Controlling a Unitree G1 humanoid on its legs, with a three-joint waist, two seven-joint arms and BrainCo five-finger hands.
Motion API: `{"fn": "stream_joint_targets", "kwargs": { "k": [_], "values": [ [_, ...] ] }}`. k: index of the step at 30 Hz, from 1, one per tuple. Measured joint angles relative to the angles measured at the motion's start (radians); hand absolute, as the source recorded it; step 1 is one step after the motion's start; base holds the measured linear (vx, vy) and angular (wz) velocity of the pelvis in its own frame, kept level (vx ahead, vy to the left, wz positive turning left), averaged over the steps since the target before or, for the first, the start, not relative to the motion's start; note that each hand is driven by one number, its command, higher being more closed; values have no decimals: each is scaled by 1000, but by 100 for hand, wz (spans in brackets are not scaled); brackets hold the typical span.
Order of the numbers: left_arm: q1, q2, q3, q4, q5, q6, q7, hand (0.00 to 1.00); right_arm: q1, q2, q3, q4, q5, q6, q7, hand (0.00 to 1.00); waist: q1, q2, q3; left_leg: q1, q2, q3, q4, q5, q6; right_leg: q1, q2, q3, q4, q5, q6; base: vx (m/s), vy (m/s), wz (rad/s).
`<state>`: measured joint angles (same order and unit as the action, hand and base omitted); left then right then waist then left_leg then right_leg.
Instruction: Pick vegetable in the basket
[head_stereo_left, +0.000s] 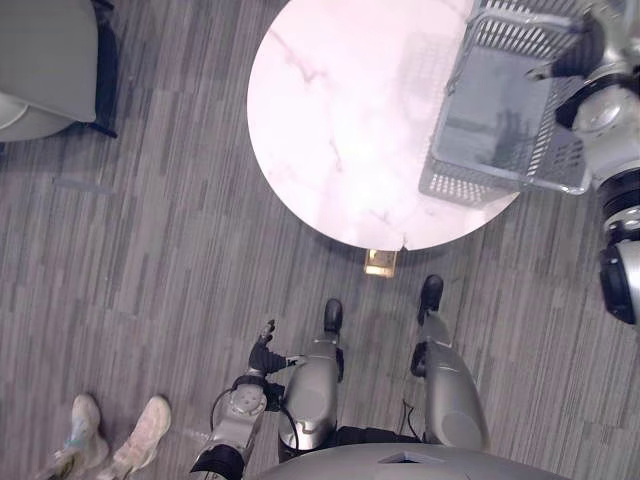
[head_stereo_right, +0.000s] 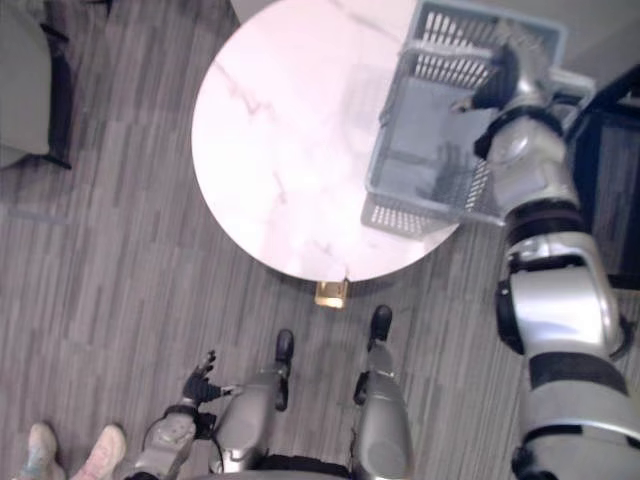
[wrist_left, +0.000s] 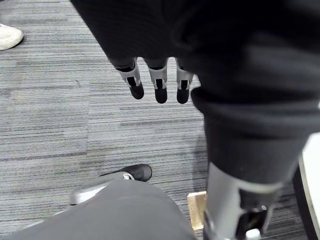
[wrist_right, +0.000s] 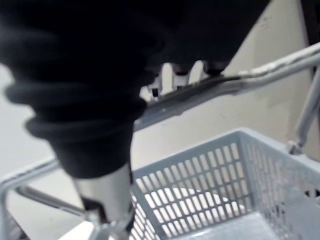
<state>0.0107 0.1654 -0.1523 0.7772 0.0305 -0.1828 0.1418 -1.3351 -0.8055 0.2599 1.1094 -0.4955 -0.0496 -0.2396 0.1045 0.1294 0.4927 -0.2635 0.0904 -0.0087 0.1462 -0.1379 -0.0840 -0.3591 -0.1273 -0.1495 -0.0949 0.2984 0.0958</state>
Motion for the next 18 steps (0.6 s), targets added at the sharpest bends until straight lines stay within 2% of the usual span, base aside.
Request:
{"fn": "stream_joint_targets", "kwargs": {
  "k": [6,11,14,16,17,18],
  "values": [
    [-25,1,-22,24,-20,-1,14,0,1,-17,29,10,1,1,0,100,5,3,4,-6,-14,9,15,-1,4,-7,-13,25,0,18,0,3,61,-3],
    [-45,-3,-22,30,-19,-1,19,0,15,0,34,2,0,9,8,100,7,-4,8,4,-15,30,35,-10,7,0,-12,54,0,18,0,16,27,-13],
    [-64,-21,-22,26,-18,2,19,0,108,9,19,-87,4,24,34,100,-11,-9,11,29,-9,30,54,-19,5,36,-7,55,0,17,-1,3,3,-2],
    [-67,-55,-23,16,-18,4,19,0,222,21,-34,-202,14,38,42,100,-20,-13,13,76,-3,33,55,-26,3,85,-1,56,0,5,-17,-8,11,-2],
    [-59,-72,-23,0,-18,5,18,0,305,39,-90,-312,20,49,41,100,-29,-29,10,96,-2,40,56,-35,2,108,0,56,0,-18,-37,-11,12,-10],
    [-53,-74,-23,-8,-18,5,19,0,346,56,-126,-372,29,53,40,100,-34,-46,7,105,-4,48,57,-41,0,114,-1,59,0,-38,-33,2,-20,-22]
  ]
}}
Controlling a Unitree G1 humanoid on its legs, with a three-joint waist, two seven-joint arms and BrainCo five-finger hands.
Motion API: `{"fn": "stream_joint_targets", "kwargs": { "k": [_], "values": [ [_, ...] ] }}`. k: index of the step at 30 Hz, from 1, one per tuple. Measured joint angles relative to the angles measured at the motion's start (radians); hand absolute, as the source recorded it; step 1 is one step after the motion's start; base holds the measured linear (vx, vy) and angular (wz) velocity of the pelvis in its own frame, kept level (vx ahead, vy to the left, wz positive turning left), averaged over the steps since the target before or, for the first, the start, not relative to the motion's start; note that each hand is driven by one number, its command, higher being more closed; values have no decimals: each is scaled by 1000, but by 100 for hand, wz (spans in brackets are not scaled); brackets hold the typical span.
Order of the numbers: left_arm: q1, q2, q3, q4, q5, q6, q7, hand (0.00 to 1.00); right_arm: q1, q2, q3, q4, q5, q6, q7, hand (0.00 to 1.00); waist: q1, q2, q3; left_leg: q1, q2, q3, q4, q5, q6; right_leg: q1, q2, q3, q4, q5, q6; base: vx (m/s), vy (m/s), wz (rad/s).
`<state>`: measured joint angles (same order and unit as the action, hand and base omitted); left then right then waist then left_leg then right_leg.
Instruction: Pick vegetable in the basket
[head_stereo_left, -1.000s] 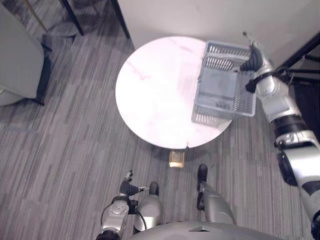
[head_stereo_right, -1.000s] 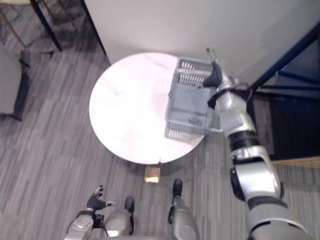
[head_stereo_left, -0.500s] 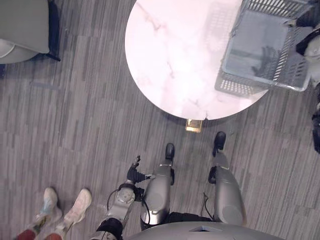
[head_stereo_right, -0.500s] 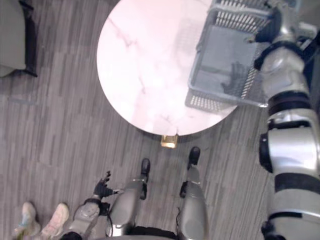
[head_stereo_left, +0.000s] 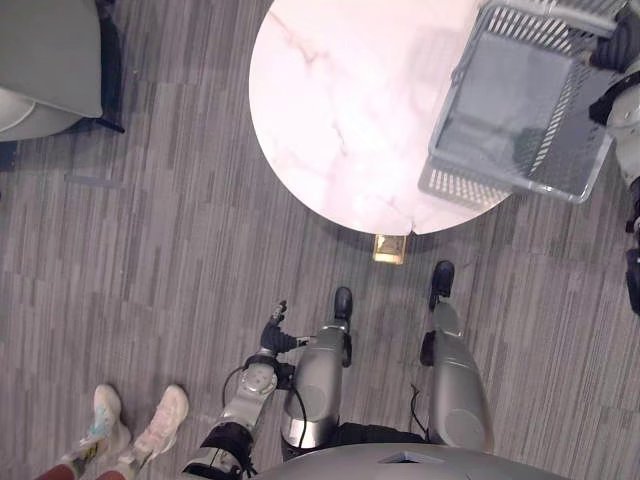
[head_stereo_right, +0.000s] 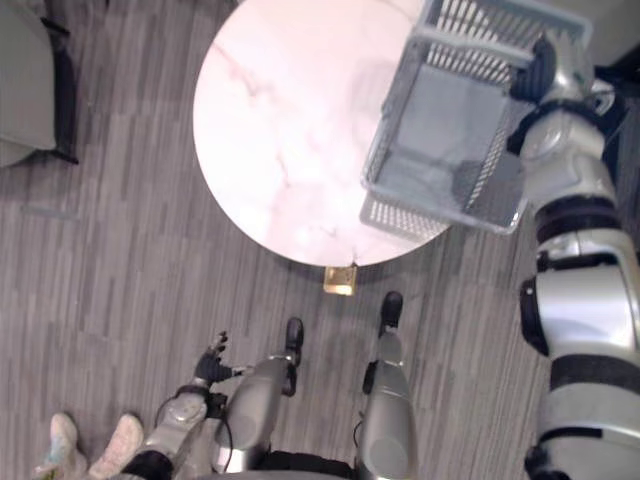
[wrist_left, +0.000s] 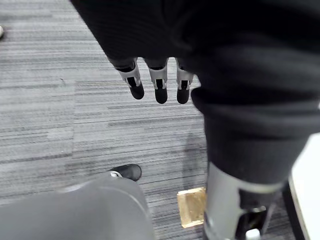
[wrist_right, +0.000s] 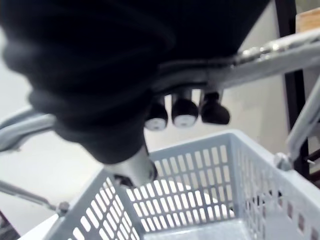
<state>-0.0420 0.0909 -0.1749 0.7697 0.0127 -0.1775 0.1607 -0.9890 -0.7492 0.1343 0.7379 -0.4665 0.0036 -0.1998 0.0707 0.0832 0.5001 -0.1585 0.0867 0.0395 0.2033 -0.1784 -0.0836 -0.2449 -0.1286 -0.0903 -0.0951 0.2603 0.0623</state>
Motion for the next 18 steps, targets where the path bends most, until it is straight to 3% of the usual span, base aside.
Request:
{"fn": "stream_joint_targets", "kwargs": {
  "k": [1,3,4,6,7,8,10,11,12,13,14,16,17,18],
  "values": [
    [-2,1,6,-4,1,6,0,0,97,36,-82,-130,31,1,-5,100,-9,-34,-13,5,-2,13,15,-13,-7,6,0,15,0,-48,4,24,-42,-24],
    [-10,-10,11,-3,11,25,1,0,311,138,-271,-350,144,-21,-31,100,-38,-68,-38,22,19,23,19,-23,-15,14,25,26,4,-54,4,75,-69,-36],
    [-10,-14,9,1,33,45,-1,0,466,234,-393,-456,189,-23,-51,100,-75,-101,-63,60,33,48,0,-29,-20,23,42,48,16,-68,7,131,-56,-70],
    [-11,-22,12,7,62,61,0,0,607,336,-488,-513,229,-27,-83,100,-96,-127,-91,136,56,131,-7,-55,-24,27,69,95,58,-79,5,119,-9,-121],
    [-10,-21,35,12,80,67,1,0,674,388,-509,-527,228,-34,-111,100,-105,-139,-113,184,78,205,-8,-71,-23,26,83,63,77,-86,-6,73,0,-169],
    [-12,-18,70,12,91,76,4,0,731,420,-513,-520,229,-33,-127,100,-114,-148,-136,238,85,296,-21,-74,-20,15,57,-112,143,-168,-118,90,24,-159],
    [-10,-12,115,12,97,85,14,0,804,453,-501,-504,231,-34,-126,100,-116,-141,-156,310,104,413,-30,-80,-29,11,-15,-409,284,-267,-228,117,70,-179],
    [17,12,155,12,117,92,23,0,852,481,-470,-476,252,-34,-113,100,-110,-143,-188,369,103,522,-25,-90,-46,12,-55,-546,351,-278,-249,224,62,-286],
    [51,37,195,16,139,101,37,0,876,496,-431,-436,256,-32,-91,100,-104,-141,-217,417,106,640,-8,-96,-56,12,-65,-667,408,-319,-306,239,7,-272],
    [64,44,212,26,139,106,41,0,890,495,-417,-416,255,-29,-78,100,-104,-135,-222,433,106,686,9,-97,-57,11,-68,-701,430,-345,-324,258,-46,-248],
    [73,47,249,50,138,110,44,0,918,492,-417,-378,257,-27,-58,100,-107,-117,-229,461,106,757,33,-97,-58,9,-67,-721,456,-388,-313,265,-73,-177],
    [80,45,313,96,138,116,43,0,974,496,-425,-364,275,-15,-29,100,-124,-83,-249,490,110,831,79,-86,-74,-10,-40,-654,484,-417,-250,301,-47,-165],
    [84,44,358,127,138,119,43,0,1003,498,-427,-374,289,-11,-11,100,-133,-68,-260,493,123,846,131,-59,-95,-17,-24,-605,496,-433,-238,345,-36,-149],
    [90,39,393,153,138,123,42,0,1036,509,-444,-395,298,-9,2,100,-141,-64,-271,489,141,854,209,-2,-92,-19,-15,-556,503,-448,-233,492,-76,-153]
  ]
}}
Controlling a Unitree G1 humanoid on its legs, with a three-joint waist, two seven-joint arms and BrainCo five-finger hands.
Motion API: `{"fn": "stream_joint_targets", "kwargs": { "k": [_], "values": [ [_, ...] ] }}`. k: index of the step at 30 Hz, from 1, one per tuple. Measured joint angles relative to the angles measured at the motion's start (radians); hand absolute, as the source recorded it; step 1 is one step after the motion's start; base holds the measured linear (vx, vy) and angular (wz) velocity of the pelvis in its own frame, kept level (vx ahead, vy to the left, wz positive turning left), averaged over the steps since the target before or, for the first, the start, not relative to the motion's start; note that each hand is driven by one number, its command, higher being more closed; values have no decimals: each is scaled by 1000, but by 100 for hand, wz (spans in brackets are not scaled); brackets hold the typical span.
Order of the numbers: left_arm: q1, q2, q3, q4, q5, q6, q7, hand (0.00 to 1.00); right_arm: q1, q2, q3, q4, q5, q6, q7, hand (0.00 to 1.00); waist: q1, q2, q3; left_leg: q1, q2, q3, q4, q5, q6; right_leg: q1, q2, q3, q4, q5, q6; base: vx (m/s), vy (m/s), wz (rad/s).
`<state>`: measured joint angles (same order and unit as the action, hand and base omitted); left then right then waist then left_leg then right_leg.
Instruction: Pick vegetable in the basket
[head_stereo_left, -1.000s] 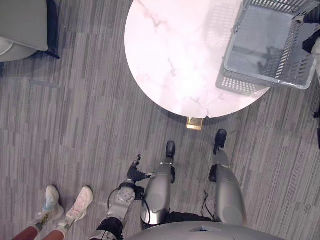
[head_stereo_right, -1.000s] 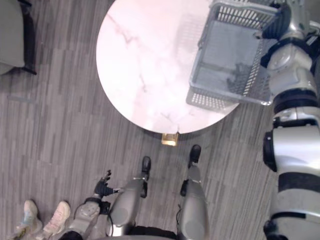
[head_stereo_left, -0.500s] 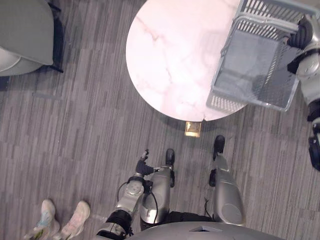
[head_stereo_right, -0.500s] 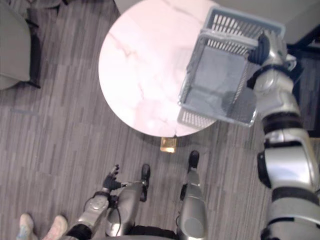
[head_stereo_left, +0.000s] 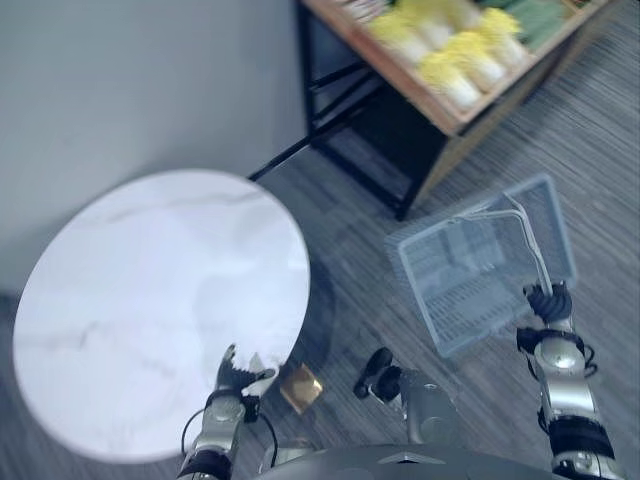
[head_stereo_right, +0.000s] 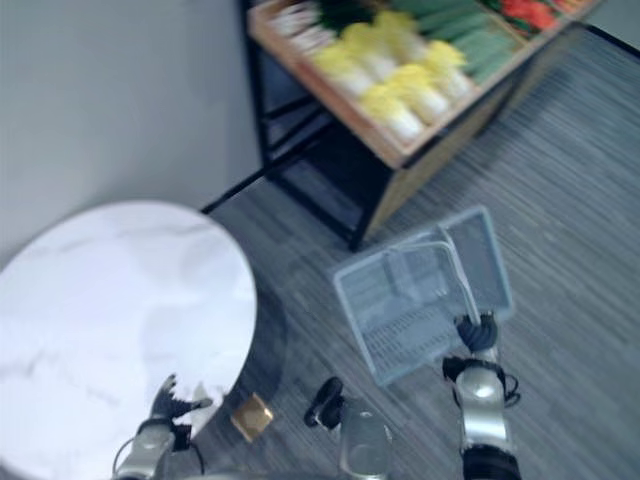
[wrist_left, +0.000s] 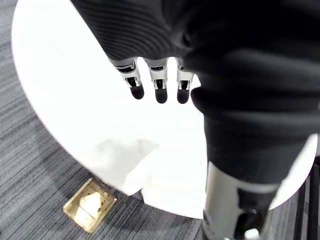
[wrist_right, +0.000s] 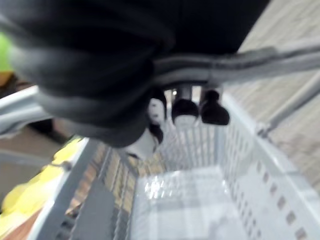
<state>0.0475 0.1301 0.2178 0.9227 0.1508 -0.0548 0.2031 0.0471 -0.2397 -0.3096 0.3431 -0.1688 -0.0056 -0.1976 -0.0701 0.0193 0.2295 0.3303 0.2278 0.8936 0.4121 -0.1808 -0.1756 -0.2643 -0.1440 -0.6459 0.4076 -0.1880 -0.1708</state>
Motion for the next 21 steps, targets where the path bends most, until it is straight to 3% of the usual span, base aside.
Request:
{"fn": "stream_joint_targets", "kwargs": {
  "k": [1,2,3,4,5,6,7,8,10,12,13,14,16,17,18,19,20,21],
  "values": [
    [21,-8,22,16,0,2,-1,0,40,10,-18,-19,6,0,9,100,-13,0,-15,-8,20,2,98,110,-8,5,5,47,13,-23,4,441,-83,-117],
    [34,-11,27,18,0,2,-2,0,52,14,-26,-20,10,0,14,100,-21,3,-21,-15,40,-1,144,155,-7,14,12,62,12,-30,8,389,-77,-108],
    [56,-13,33,29,0,3,-2,0,78,28,-34,-21,28,1,18,100,-23,13,-27,-37,113,-15,286,262,1,49,51,117,-21,-38,9,421,-116,-116],
    [78,-5,43,47,-1,3,-4,0,91,49,-31,-21,42,11,17,100,-20,24,-34,-91,210,-68,487,195,88,97,112,171,-67,-41,4,409,-128,-124],
    [87,-2,52,55,-1,5,-5,0,91,61,-23,-18,47,14,17,100,-21,18,-34,-113,218,-109,532,147,153,113,136,203,-81,-44,2,447,-173,-138],
    [104,10,75,55,-2,8,-4,0,91,85,3,-12,49,15,15,100,-16,-6,-33,-186,158,-253,599,60,201,140,171,268,-100,-50,-8,258,-105,-147],
    [117,7,77,51,-3,8,-3,0,84,82,28,2,50,15,16,100,17,-23,-28,-250,73,-380,636,7,180,153,193,346,-103,-55,-16,283,-68,-269],
    [147,-15,70,51,-5,9,-3,0,69,64,59,40,44,13,23,100,71,-32,-25,-330,-19,-499,654,-60,187,190,232,479,-125,-53,-23,273,34,-264],
    [183,-41,40,51,-15,6,-2,0,66,51,84,71,37,12,37,100,91,-27,-22,-432,-46,-589,613,-114,188,268,243,554,-168,-47,-16,334,106,-204],
    [178,-43,32,34,-24,-1,3,0,66,46,81,106,36,11,37,100,89,-31,-19,-553,-70,-665,473,-139,173,324,236,631,-217,-56,-8,242,102,-115],
    [169,-47,11,23,-24,-6,0,0,60,35,80,150,34,11,35,100,90,-35,-16,-609,-111,-699,324,-129,150,349,212,671,-238,-64,4,381,201,-96],
    [161,-68,-6,10,-28,-16,2,0,44,32,64,209,26,11,32,100,90,-33,-17,-646,-158,-711,111,-72,115,376,181,716,-254,-78,25,411,221,-93],
    [147,-72,-26,2,-36,-25,0,0,34,32,54,268,25,14,29,100,104,-8,-29,-657,-170,-705,-117,35,107,402,174,767,-274,-93,57,469,251,-95],
    [142,-84,-42,5,-44,-26,-1,0,35,40,56,311,21,18,29,100,120,4,-36,-654,-173,-709,-160,132,126,435,170,798,-275,-115,79,706,338,-118],
    [139,-76,-45,8,-42,-24,-4,0,36,68,62,360,4,22,35,100,134,-6,-39,-618,-185,-707,-158,189,194,441,153,810,-212,-137,104,637,287,-91],
    [129,-65,-50,7,-42,-24,-8,0,37,86,64,379,-8,22,37,100,133,-21,-44,-600,-198,-694,-169,173,208,415,139,805,-133,-141,116,799,325,-73],
    [113,-40,-76,6,-41,-27,-9,0,25,118,60,400,-19,21,32,100,120,-49,-33,-525,-214,-656,-210,164,233,321,127,787,114,-114,238,510,205,-42],
    [113,-32,-83,6,-41,-27,-9,0,18,124,53,401,-20,21,29,100,114,-57,-28,-492,-221,-648,-228,159,240,295,120,779,203,-87,292,679,270,-40]
  ]
}}
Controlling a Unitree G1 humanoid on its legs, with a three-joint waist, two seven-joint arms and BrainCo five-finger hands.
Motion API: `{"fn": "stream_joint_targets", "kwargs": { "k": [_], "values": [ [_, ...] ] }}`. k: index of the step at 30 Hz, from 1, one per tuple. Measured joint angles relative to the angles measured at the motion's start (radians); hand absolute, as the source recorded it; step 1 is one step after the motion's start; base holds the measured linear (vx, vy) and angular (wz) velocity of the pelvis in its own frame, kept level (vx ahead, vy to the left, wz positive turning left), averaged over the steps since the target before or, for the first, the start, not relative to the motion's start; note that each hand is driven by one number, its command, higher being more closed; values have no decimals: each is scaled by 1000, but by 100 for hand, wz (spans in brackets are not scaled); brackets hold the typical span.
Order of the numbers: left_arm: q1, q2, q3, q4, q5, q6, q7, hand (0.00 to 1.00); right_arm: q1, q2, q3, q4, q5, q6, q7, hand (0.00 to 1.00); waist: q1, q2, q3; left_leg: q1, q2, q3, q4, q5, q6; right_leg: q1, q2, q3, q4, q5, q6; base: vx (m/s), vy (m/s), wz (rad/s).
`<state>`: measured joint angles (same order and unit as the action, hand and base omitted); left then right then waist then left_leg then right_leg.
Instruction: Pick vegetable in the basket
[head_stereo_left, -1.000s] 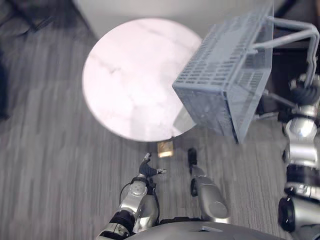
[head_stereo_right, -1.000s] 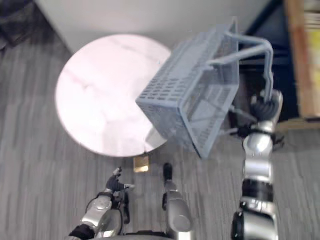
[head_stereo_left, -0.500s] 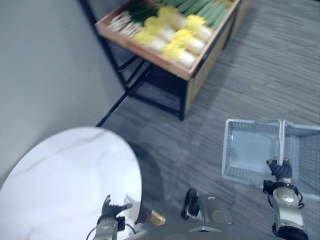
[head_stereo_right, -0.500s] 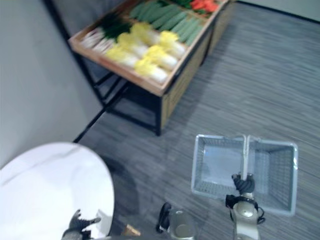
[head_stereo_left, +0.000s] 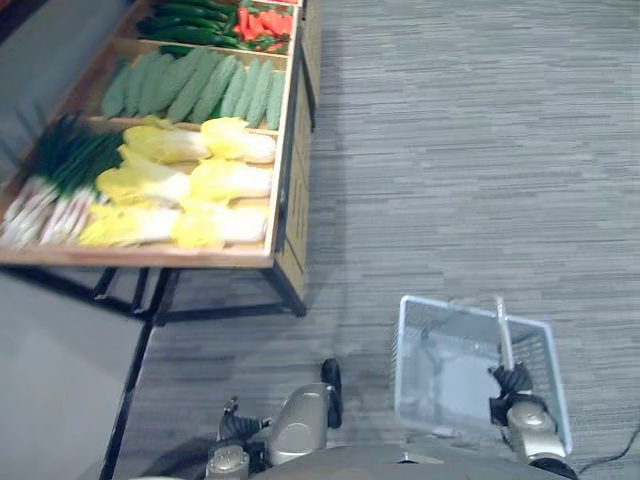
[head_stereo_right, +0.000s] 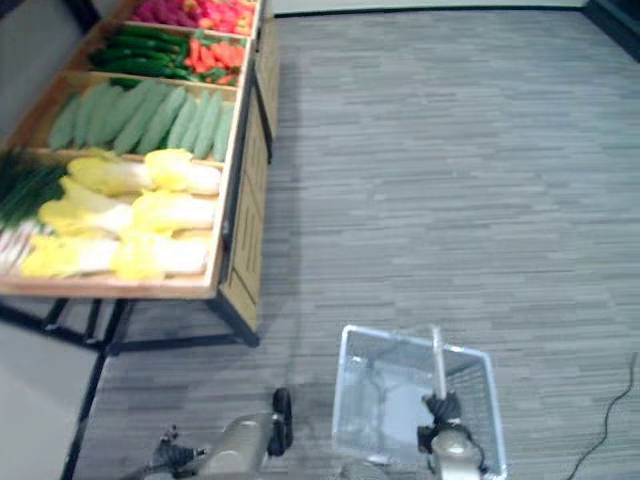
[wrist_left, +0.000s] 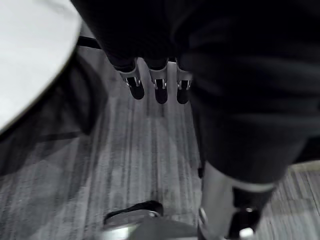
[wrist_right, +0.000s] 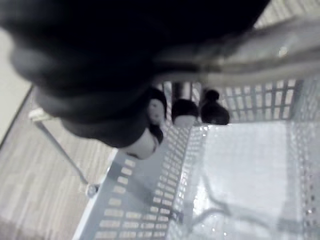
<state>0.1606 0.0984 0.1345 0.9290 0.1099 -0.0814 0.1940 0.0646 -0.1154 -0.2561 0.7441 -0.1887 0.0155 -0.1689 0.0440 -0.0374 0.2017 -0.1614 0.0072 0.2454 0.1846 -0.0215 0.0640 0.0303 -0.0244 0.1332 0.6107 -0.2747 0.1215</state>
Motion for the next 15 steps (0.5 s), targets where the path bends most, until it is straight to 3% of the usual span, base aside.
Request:
{"fn": "stream_joint_targets", "kwargs": {
  "k": [1,3,4,5,6,8,9,11,12,13,14,15],
  "values": [
    [-2,18,-19,3,1,6,-1,0,-8,9,-20,5,0,6,-5,100,-23,-13,9,85,-10,0,-29,-23,16,-63,-26,-39,199,58,102,497,195,-14],
    [-7,36,-55,4,1,9,-5,0,-6,2,-44,18,-3,5,-17,100,-42,-18,10,198,-6,1,-39,-62,24,-117,-88,-157,378,42,65,494,131,1],
    [-21,40,-63,5,1,9,-7,0,4,-11,-46,21,-11,1,-18,100,-50,-11,8,256,6,0,-63,-72,26,-159,-133,-242,397,25,36,416,47,4],
    [-35,39,-63,5,1,9,-8,0,1,-11,-49,29,-13,-3,-18,100,-51,-8,10,288,20,-2,-79,-76,21,-175,-145,-280,376,12,17,392,-9,9],
    [-56,39,-63,5,1,9,-14,0,-4,-7,-50,42,-13,-4,-18,100,-52,-2,15,321,44,-6,-100,-78,18,-204,-156,-329,315,-2,-5,389,-65,10],
    [-77,35,-62,0,1,6,-20,0,-23,3,-50,60,-13,-22,-14,100,-55,3,18,355,90,-6,-114,-80,12,-237,-158,-386,98,0,-15,394,-128,11],
    [-83,34,-62,2,1,6,-23,0,-25,8,-51,60,-13,-27,-12,100,-55,4,19,369,110,-7,-114,-89,-7,-238,-157,-405,-76,34,-20,407,-224,19],
    [-98,25,-59,8,3,6,-22,0,-35,19,-60,61,-12,-27,-11,100,-54,6,20,395,142,-11,-116,-131,-73,-238,-159,-403,-412,192,-18,429,-270,18],
    [-100,26,-55,10,9,5,-23,0,-40,21,-61,61,-11,-26,-10,100,-54,4,20,404,147,-14,-117,-146,-92,-240,-163,-396,-491,242,-8,477,-347,16],
    [-103,30,-36,42,41,5,-22,0,-48,24,-70,60,-11,-26,-8,100,-54,-8,23,434,148,-29,-132,-181,-136,-250,-186,-356,-586,290,1,382,-334,28],
    [-102,34,-31,55,42,5,-22,0,-48,27,-81,60,-11,-26,-6,100,-57,-14,23,450,149,-42,-142,-201,-156,-248,-195,-330,-597,282,6,583,-535,44],
    [-115,27,-14,75,43,6,-23,0,-55,18,-108,67,-11,-23,-5,100,-64,7,34,489,177,-59,-159,-230,-187,-248,-174,-314,-550,382,35,438,-472,59]
  ]
}}
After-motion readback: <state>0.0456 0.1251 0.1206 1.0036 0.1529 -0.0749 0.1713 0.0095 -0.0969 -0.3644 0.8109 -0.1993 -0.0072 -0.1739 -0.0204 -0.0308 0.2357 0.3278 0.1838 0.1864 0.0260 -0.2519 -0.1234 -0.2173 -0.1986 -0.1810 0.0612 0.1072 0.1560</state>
